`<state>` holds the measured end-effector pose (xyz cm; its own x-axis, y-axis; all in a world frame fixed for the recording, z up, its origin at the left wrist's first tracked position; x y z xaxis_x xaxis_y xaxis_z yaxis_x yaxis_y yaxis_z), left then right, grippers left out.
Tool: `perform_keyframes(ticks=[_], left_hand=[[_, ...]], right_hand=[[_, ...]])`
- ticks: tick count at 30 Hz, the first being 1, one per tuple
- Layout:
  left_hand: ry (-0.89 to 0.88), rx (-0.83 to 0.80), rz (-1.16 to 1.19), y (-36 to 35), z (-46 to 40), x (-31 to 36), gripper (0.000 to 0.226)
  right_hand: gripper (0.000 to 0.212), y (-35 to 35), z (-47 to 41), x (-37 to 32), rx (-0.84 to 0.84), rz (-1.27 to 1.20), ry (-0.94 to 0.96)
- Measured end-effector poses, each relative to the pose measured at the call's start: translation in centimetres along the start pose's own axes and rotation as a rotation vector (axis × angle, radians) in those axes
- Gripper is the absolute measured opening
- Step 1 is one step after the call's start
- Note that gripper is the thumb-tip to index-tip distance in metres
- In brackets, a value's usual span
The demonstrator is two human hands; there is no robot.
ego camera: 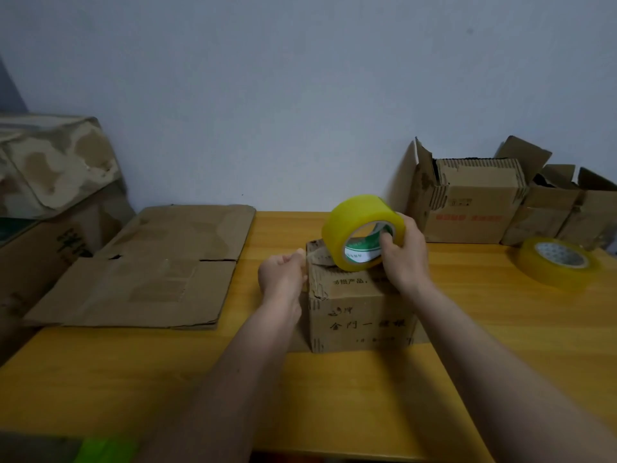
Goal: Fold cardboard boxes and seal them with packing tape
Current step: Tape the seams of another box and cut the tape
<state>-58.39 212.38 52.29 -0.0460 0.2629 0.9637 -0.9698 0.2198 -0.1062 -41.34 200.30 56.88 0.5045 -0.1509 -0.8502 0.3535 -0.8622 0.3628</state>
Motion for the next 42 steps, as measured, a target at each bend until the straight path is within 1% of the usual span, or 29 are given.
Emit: perform_keyframes(ticks=[3, 6, 10, 14, 15, 17, 19, 21, 22, 23, 24, 25, 26, 27, 28, 29, 30, 32, 35, 39, 42], left_hand=[[0.032, 0.053, -0.004, 0.2, -0.1, -0.6, 0.021], [0.041, 0.065, -0.052, 0.3, -0.2, -1.1, 0.026], [0.018, 0.047, -0.163, 0.3, -0.6, -2.1, 0.02], [-0.032, 0.011, -0.313, -0.3, -1.0, -1.7, 0.013], [-0.018, 0.009, -0.344, -0.4, -1.1, -1.6, 0.012], [0.066, -0.008, -0.42, 0.0, -1.2, -2.3, 0.019], [0.089, -0.043, -0.479, 0.4, -1.2, -3.3, 0.023], [-0.001, -0.056, -0.447, 0.6, -0.9, -3.2, 0.027], [-0.086, -0.073, -0.399, 0.5, -0.6, -2.5, 0.031], [-0.197, -0.127, -0.348, 0.2, -0.2, -1.7, 0.036], [-0.32, -0.231, -0.329, -0.5, 0.4, -0.9, 0.039], [-0.414, -0.367, -0.362, -1.4, 1.1, -0.4, 0.044], [-0.462, -0.498, -0.445, -2.2, 1.7, -0.4, 0.057], [-0.483, -0.59, -0.561, -2.7, 2.0, -0.8, 0.078], [-0.493, -0.628, -0.692, -2.8, 1.9, -1.1, 0.099], [-0.509, -0.628, -0.822, -2.8, 1.6, -1.2, 0.114], [-0.544, -0.617, -0.941, -2.7, 1.4, -0.9, 0.122], [-0.622, -0.577, -1.172, -2.8, 1.5, -0.4, 0.124], [-0.633, -0.543, -1.388, -2.9, 1.6, 0.0, 0.12], [-0.614, -0.553, -1.472, -3.0, 1.9, 0.1, 0.116], [-0.59, -0.565, -1.504, -2.9, 2.1, 0.1, 0.118]], right_hand=[[0.033, -0.5, 0.1, -0.4, -0.03, 0.061, 0.051], [0.036, -0.8, 0.2, -0.8, -0.058, 0.121, 0.092], [0.042, -1.1, 0.5, -1.0, -0.096, 0.137, 0.099], [0.043, -0.9, 0.9, -1.2, -0.103, 0.09, 0.113], [0.043, -0.8, 1.0, -1.3, -0.107, 0.079, 0.114], [0.044, -0.6, 1.1, -1.3, -0.109, 0.07, 0.103], [0.044, -0.4, 1.2, -1.2, -0.105, 0.072, 0.095], [0.044, -0.3, 1.2, -1.2, -0.097, 0.065, 0.084], [0.044, -0.3, 1.1, -1.2, -0.097, 0.059, 0.081], [0.044, -0.3, 1.1, -1.2, -0.099, 0.055, 0.078], [0.044, -0.4, 1.1, -1.1, -0.1, 0.05, 0.072], [0.042, -0.4, 1.1, -1.1, -0.1, 0.049, 0.061], [0.039, -0.4, 0.9, -0.9, -0.099, 0.051, 0.048], [0.036, -0.4, 0.8, -0.8, -0.102, 0.054, 0.032], [0.031, -0.4, 0.7, -0.5, -0.108, 0.058, 0.011], [0.024, -0.5, 0.6, -0.4, -0.117, 0.063, -0.007], [0.018, -0.6, 0.5, -0.3, -0.125, 0.069, -0.021], [0.012, -0.7, 0.4, -0.4, -0.139, 0.086, -0.026], [0.012, -0.7, 0.3, -0.6, -0.15, 0.121, -0.015], [0.016, 0.3, -0.1, -1.4, -0.142, 0.231, 0.044], [0.021, 2.9, -0.9, -1.3, -0.09, 0.322, 0.053]])
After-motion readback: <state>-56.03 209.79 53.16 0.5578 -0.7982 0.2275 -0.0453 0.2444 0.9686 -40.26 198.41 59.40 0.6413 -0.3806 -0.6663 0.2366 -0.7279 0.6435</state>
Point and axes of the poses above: each hand's wrist, its own z-axis away from the middle knuckle, its own y-axis out of the back of the hand, x = y × z, the point moved 6 cm from there along -z, towards the middle knuckle, and after that the axes turned 2 degrees about y, right-handed, at the moved point
